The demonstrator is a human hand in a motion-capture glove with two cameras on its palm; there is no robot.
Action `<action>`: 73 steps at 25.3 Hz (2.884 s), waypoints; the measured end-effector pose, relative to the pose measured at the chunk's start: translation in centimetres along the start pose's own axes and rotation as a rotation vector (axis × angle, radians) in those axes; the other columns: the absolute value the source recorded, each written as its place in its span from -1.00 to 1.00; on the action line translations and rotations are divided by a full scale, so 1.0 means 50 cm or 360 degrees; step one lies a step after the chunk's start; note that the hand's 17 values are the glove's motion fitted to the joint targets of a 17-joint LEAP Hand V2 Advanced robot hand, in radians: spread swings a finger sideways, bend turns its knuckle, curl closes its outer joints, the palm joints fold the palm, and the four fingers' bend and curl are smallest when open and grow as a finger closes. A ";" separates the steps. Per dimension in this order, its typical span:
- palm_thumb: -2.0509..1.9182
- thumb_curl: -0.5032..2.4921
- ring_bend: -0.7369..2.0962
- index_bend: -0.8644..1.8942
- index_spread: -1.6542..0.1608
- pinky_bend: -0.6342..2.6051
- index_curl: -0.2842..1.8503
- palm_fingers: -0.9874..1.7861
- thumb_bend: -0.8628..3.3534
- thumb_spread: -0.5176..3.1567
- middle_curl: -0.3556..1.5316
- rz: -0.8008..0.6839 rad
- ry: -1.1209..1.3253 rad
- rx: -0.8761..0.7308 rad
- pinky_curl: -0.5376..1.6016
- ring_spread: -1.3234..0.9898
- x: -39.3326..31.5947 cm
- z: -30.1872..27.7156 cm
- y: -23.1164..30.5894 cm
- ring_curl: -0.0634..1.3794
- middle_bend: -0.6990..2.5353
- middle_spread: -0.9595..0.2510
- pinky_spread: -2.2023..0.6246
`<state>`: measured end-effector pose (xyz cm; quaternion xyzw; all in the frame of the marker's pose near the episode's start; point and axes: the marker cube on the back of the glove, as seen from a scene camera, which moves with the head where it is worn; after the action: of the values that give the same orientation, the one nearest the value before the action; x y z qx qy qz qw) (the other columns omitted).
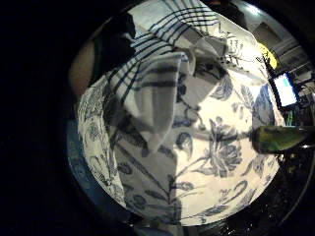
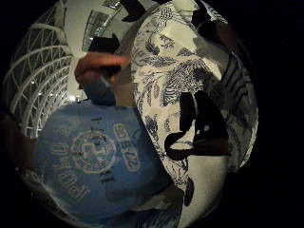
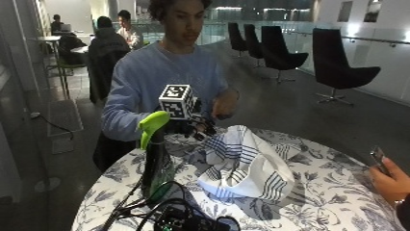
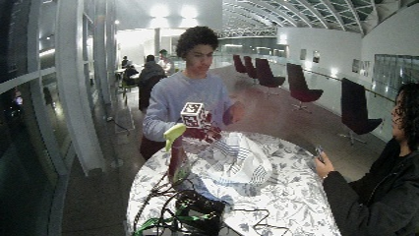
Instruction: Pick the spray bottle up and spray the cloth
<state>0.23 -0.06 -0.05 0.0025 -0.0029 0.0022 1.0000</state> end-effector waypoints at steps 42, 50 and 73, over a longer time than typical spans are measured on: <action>0.37 -0.44 -0.34 -0.21 0.47 -0.50 -0.39 0.22 -0.49 -0.09 -0.29 0.0513 -0.1265 0.1499 -0.25 0.16 0.198 -0.101 0.231 -0.62 -0.43 0.56 0.70; 0.38 -0.43 -0.34 -0.26 0.46 -0.50 -0.39 0.21 -0.52 -0.09 -0.27 0.0790 -0.1181 0.1654 -0.24 0.16 0.265 -0.130 0.188 -0.59 -0.44 0.55 0.70; 0.34 -0.44 -0.29 -0.22 0.47 -0.57 -0.43 0.13 -0.61 -0.16 -0.18 0.1142 -0.0972 0.1581 -0.31 0.17 0.446 -0.120 0.063 -0.51 -0.29 0.51 0.73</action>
<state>22.53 3.23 -5.91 0.4604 -0.2842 0.3337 0.7720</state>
